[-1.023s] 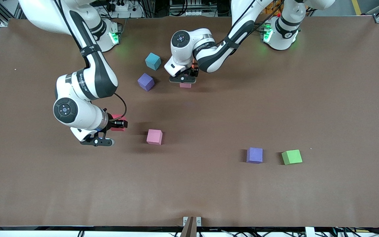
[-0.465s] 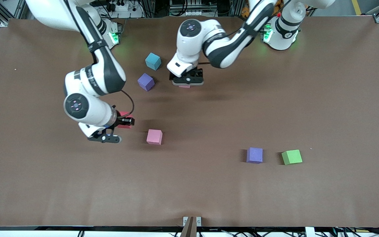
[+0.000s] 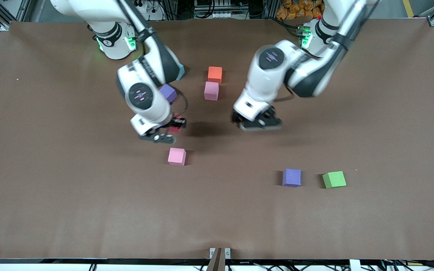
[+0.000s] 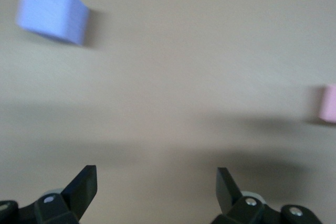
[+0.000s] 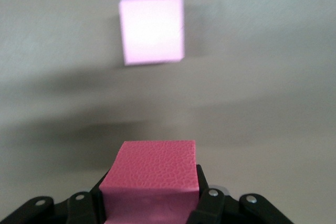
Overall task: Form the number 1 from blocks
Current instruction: 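Place the red cube beside the pink cube while the left gripper grasps the blue cube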
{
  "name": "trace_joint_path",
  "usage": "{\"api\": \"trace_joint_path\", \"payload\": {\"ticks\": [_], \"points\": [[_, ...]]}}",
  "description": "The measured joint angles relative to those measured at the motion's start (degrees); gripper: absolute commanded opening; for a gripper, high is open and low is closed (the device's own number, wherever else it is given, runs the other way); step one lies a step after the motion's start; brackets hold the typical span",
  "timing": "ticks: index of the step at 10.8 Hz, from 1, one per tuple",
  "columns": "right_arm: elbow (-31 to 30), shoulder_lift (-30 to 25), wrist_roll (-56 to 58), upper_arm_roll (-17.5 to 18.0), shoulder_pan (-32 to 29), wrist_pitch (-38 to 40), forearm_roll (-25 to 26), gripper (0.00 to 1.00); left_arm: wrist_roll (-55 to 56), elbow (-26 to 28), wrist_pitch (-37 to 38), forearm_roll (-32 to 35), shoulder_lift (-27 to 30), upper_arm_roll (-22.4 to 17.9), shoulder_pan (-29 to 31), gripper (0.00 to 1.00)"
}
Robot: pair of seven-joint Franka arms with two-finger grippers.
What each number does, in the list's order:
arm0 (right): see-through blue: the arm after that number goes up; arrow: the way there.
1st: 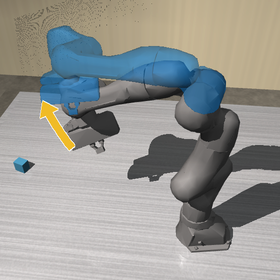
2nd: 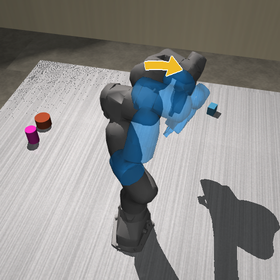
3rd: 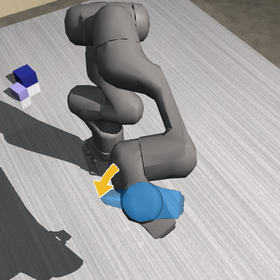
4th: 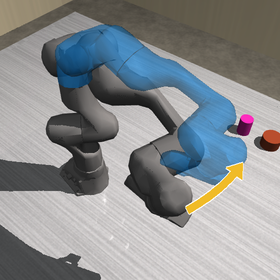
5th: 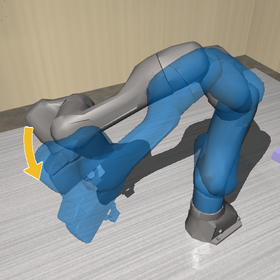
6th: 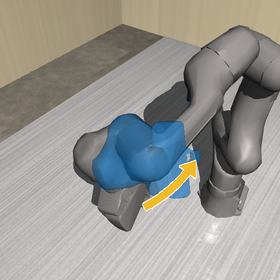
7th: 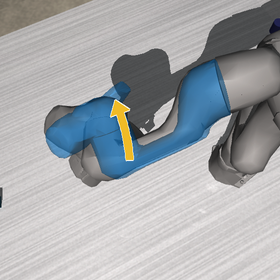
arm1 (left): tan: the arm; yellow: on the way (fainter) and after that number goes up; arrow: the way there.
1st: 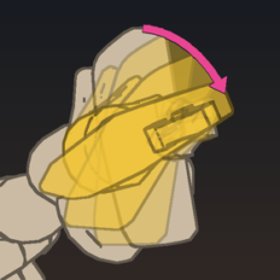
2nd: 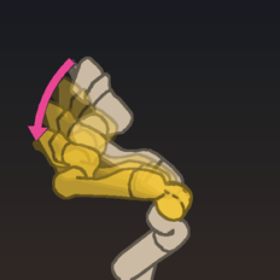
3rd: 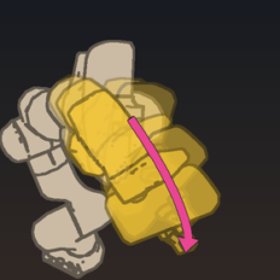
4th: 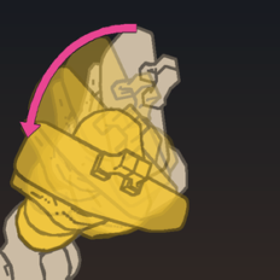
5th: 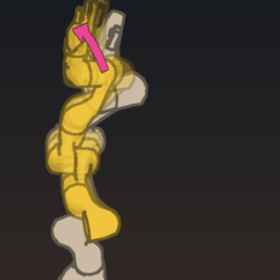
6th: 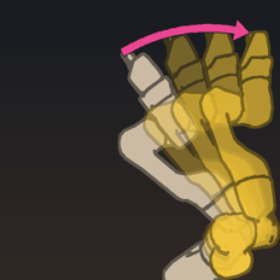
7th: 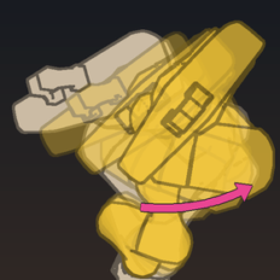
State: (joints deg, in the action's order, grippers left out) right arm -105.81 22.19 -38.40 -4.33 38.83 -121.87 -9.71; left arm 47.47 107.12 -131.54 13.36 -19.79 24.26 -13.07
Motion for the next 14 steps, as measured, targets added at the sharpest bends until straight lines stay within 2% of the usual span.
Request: {"api": "trace_joint_path", "payload": {"ticks": [2,5,9,10,11,12,14], "points": [[-4.3,0.0,-1.6,1.5,3.2,-5.9,-1.3,0.47,-8.2,-0.5,-0.1,-0.1,-0.4,-5.3,0.9,1.0],[-8.1,0.5,-2.9,2.3,9.3,-12.6,-6.6,0.47,-17.4,-4.2,-0.1,-1.3,-3.5,-11.5,0.9,1.0],[-8.7,3.2,-5.1,2.3,13.3,-15.9,-7.2,0.48,-23.7,-10.2,-0.3,-4.9,-10.3,-15.5,0.7,1.0],[-8.8,4.1,-5.3,2.3,13.7,-16.7,-7.2,0.55,-23.7,-11.4,-0.3,-5.6,-11.8,-16.0,0.4,1.0],[-8.8,4.7,-5.4,2.3,13.9,-17.1,-7.2,0.92,-23.8,-12.4,-0.3,-6.2,-13.1,-16.2,0.1,1.0],[-8.8,5.0,-5.4,2.3,13.9,-17.2,-7.2,1.0,-23.8,-13.2,-0.3,-6.4,-14.3,-16.2,-0.1,1.0],[-8.7,5.1,-5.5,2.3,13.9,-17.2,-7.2,1.0,-23.9,-14.4,-0.4,-6.4,-15.9,-16.4,-0.4,1.0]]}}
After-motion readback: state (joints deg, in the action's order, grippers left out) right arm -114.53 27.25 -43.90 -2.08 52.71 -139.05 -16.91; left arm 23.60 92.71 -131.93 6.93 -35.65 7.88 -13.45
